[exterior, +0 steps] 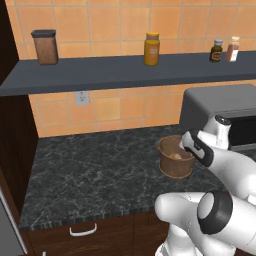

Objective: Open the cabinet, pick up the bread from the cabinet and place it in the basket. Then move the basket to the dining counter.

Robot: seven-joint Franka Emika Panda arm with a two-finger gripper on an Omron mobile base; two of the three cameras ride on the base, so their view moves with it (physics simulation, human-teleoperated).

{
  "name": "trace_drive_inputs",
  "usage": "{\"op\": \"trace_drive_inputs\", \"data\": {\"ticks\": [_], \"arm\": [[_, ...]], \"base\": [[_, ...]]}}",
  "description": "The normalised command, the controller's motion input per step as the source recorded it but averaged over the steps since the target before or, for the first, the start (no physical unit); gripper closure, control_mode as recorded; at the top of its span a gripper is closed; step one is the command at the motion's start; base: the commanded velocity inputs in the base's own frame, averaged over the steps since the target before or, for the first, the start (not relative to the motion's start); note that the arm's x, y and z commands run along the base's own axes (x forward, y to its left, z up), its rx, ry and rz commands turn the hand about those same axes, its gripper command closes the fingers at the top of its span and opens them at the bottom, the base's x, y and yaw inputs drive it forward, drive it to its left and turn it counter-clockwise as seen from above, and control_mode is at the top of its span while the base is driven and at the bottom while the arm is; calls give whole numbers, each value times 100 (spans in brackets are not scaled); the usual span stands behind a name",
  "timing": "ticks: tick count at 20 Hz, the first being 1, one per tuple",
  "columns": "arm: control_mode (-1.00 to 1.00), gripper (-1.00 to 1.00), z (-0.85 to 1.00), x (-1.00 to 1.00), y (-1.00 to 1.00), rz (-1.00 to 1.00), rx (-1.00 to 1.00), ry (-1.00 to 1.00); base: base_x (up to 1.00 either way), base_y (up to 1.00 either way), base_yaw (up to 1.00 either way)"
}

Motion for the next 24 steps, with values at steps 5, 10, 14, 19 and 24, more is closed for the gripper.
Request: {"op": "trace_drive_inputs", "data": {"ticks": [5, 10, 14, 19, 24], "arm": [[-100, 100, -12, -1, 17, 0, 0, 0], [-100, 100, 24, -13, -1, 0, 5, -9], [-100, 100, 70, -38, 0, -1, 4, -18], [-100, 100, 100, -60, 1, -2, -11, -2], [-100, 100, 92, -50, -18, -3, -17, 1]], "base": [[0, 0, 0], [0, 0, 0], [0, 0, 0], [0, 0, 0], [0, 0, 0]]}}
